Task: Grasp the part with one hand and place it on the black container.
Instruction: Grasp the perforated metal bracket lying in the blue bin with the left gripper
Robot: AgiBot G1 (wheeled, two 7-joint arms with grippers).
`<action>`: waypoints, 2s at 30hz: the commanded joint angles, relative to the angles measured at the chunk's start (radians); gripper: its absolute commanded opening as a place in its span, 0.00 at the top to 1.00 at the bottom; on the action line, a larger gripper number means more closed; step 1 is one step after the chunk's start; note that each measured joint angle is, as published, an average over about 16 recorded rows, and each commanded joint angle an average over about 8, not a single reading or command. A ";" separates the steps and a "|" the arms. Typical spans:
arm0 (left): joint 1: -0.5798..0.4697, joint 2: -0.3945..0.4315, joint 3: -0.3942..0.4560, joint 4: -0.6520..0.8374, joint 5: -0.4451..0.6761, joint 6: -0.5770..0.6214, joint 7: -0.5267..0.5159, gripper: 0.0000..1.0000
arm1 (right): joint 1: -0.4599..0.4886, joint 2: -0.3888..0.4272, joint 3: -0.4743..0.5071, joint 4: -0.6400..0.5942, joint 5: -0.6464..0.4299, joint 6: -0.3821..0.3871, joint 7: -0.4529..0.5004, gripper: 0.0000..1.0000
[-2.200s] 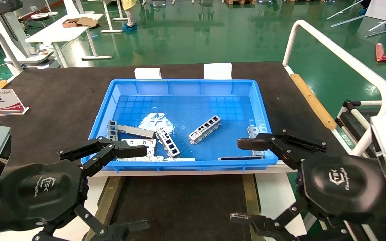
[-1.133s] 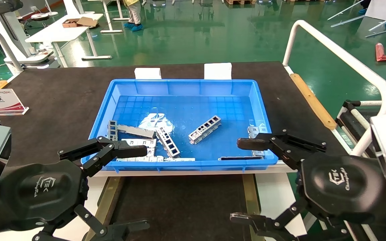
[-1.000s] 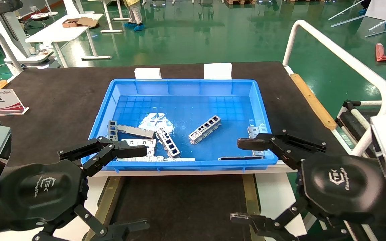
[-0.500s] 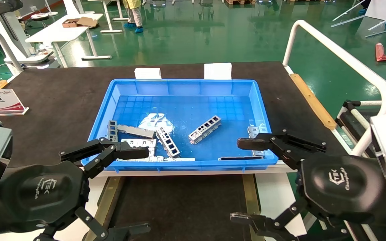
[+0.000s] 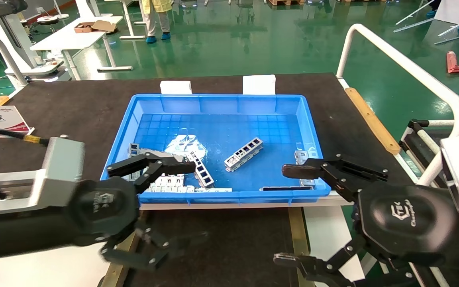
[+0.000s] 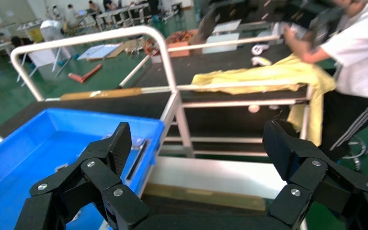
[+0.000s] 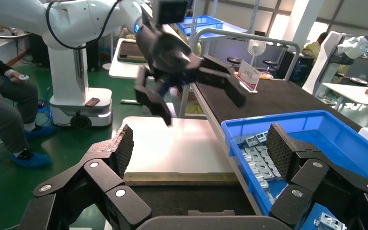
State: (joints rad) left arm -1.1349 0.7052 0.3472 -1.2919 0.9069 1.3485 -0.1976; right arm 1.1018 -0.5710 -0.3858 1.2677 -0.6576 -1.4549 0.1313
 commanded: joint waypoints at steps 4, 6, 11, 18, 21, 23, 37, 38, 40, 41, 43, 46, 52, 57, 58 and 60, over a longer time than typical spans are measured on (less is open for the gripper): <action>-0.024 0.050 0.033 0.025 0.082 -0.067 -0.001 0.00 | 0.000 0.000 0.000 0.000 0.000 0.000 0.000 0.00; -0.038 0.077 0.050 0.047 0.122 -0.099 -0.003 0.00 | 0.000 0.000 0.000 0.000 0.000 0.000 0.000 0.00; -0.080 0.150 0.093 0.117 0.222 -0.172 0.000 0.00 | 0.000 0.000 0.000 0.000 0.000 0.000 0.000 0.00; -0.159 0.280 0.153 0.268 0.343 -0.266 0.005 0.00 | 0.000 0.000 0.000 0.000 0.000 0.000 0.000 0.00; -0.196 0.341 0.174 0.348 0.382 -0.303 0.013 0.00 | 0.000 0.000 0.000 0.000 0.000 0.000 0.000 0.00; -0.219 0.381 0.186 0.402 0.403 -0.324 0.023 0.00 | 0.000 0.000 0.000 0.000 0.000 0.000 0.000 0.00; -0.335 0.617 0.231 0.779 0.487 -0.479 0.127 0.00 | 0.000 0.000 0.000 0.000 0.000 0.000 0.000 0.00; -0.339 0.627 0.233 0.801 0.487 -0.489 0.136 0.00 | 0.000 0.000 0.000 0.000 0.000 0.000 0.000 0.00; -0.344 0.643 0.241 0.838 0.482 -0.507 0.152 0.00 | 0.000 0.000 0.000 0.000 0.000 0.000 0.000 0.00; -0.345 0.649 0.246 0.852 0.478 -0.517 0.159 0.00 | 0.000 0.000 0.000 0.000 0.000 0.000 0.000 0.00; -0.345 0.656 0.259 0.872 0.467 -0.536 0.167 0.00 | 0.000 0.000 0.000 0.000 0.000 0.000 0.000 0.00; -0.342 0.662 0.288 0.887 0.444 -0.567 0.169 0.10 | 0.000 0.000 0.000 0.000 0.000 0.000 0.000 0.08; -0.338 0.663 0.356 0.893 0.391 -0.624 0.142 0.85 | 0.000 0.000 0.000 0.000 0.000 0.000 0.000 0.83; -0.335 0.662 0.409 0.895 0.350 -0.663 0.121 1.00 | 0.000 0.000 0.000 0.000 0.000 0.000 0.000 1.00; -0.335 0.662 0.419 0.896 0.342 -0.670 0.119 1.00 | 0.000 0.000 0.000 0.000 0.000 0.000 0.000 1.00; -0.334 0.662 0.437 0.896 0.326 -0.682 0.115 1.00 | 0.000 0.000 0.000 0.000 0.000 0.000 0.000 1.00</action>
State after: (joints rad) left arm -1.4697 1.3672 0.7827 -0.3963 1.2325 0.6702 -0.0815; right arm 1.1020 -0.5708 -0.3863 1.2677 -0.6573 -1.4547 0.1311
